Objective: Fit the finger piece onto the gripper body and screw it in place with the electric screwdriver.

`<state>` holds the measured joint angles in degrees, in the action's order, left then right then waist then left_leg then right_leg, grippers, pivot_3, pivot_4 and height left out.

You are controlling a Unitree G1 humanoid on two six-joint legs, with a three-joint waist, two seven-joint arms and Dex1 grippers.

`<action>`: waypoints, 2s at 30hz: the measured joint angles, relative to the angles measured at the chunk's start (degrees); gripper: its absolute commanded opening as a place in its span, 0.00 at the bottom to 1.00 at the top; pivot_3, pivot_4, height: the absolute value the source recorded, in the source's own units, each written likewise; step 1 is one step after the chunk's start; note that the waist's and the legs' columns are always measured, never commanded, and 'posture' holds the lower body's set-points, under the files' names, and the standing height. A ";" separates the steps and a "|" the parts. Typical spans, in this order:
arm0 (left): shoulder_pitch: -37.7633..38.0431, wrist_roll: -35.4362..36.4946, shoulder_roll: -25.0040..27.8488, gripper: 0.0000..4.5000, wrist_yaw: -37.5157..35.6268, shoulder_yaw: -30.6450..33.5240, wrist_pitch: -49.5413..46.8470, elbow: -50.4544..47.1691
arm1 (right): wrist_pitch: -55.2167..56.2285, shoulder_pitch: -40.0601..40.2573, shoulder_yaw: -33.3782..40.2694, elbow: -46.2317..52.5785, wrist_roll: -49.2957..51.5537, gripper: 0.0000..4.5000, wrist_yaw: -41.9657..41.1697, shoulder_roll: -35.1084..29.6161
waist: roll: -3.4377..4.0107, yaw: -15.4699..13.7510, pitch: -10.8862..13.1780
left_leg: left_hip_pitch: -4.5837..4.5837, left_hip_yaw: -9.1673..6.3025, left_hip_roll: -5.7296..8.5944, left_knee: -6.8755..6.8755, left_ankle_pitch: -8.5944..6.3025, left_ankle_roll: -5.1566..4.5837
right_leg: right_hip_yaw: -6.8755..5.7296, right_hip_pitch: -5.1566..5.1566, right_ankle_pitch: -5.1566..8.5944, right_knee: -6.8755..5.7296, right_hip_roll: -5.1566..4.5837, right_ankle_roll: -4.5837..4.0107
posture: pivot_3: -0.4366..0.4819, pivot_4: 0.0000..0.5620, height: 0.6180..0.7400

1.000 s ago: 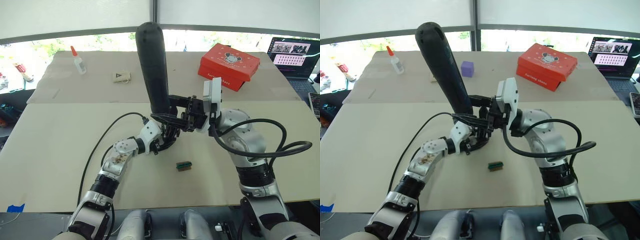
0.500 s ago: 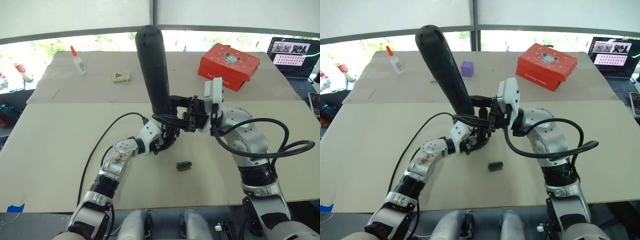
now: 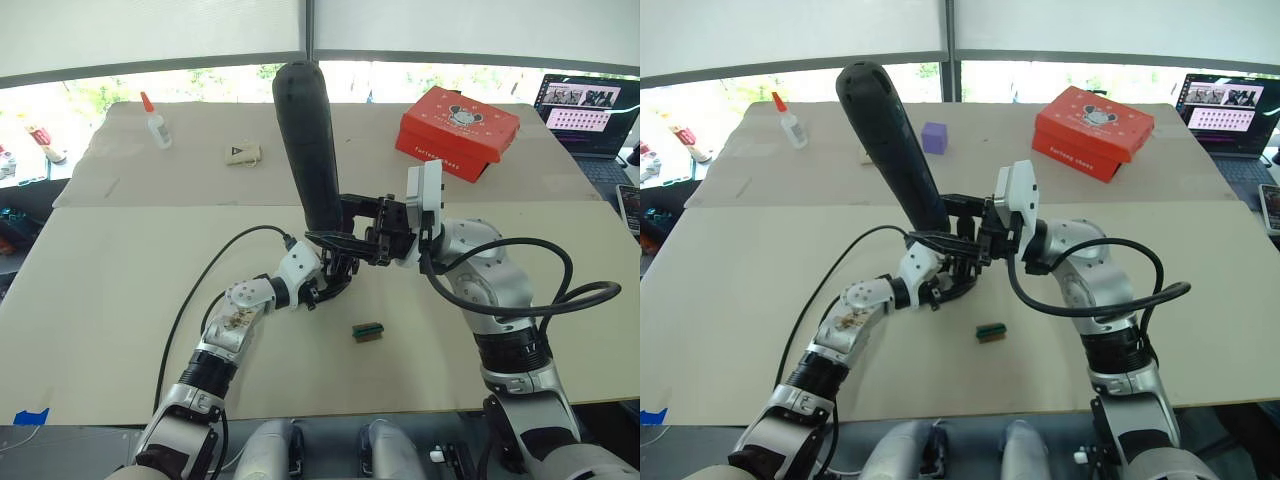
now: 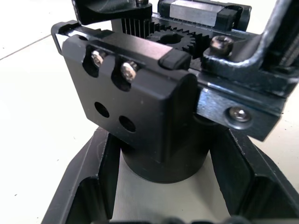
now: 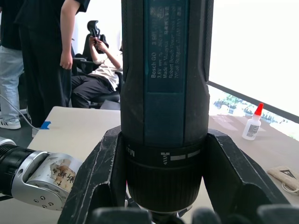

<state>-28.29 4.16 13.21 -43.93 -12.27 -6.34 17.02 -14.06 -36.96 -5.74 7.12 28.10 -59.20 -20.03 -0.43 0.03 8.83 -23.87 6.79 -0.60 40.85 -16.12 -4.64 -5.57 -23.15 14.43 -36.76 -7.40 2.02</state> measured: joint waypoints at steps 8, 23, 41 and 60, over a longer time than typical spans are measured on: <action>0.04 0.01 0.02 0.51 0.01 0.00 -0.01 -0.05 | 0.16 0.03 -0.01 -0.28 -0.32 0.42 -0.26 0.41 | 0.00 0.00 0.00 | 0.00 0.00 0.00 0.00 0.00 0.00 | 0.00 0.00 0.00 0.00 0.00 0.00 | 0.48 0.27 1.00; 0.04 0.02 0.04 0.51 0.06 0.00 -0.04 -0.05 | 2.06 0.13 -0.24 -2.07 -1.48 0.42 -0.85 0.81 | 0.00 0.01 0.00 | 0.00 0.00 0.00 0.00 0.00 0.00 | 0.00 0.00 0.00 0.00 0.00 0.00 | 0.48 0.27 1.00; -0.01 0.01 0.71 0.51 -0.14 -0.07 0.00 0.01 | 3.40 6.75 2.78 -0.82 1.77 0.42 7.24 4.42 | 0.02 0.29 -0.01 | 0.09 0.01 -0.01 -0.02 0.01 0.02 | 0.02 0.06 0.00 -0.01 0.01 0.00 | 0.48 0.27 1.00; -1.31 -0.01 0.86 0.51 -1.06 -0.08 0.09 1.86 | 3.18 6.57 0.89 -1.57 1.53 0.42 10.36 5.15 | 0.04 0.33 -0.05 | 0.29 -0.01 -0.03 -0.02 0.03 0.05 | 0.04 0.22 0.00 -0.07 0.01 0.00 | 0.48 0.27 1.00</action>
<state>-29.60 4.15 14.07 -44.99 -12.34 -6.25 18.88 -10.88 -30.40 -4.84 5.56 29.63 -48.84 -14.88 -0.39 0.36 8.78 -23.58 6.78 -0.63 40.84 -16.09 -4.59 -5.53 -22.93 14.43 -36.83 -7.38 2.02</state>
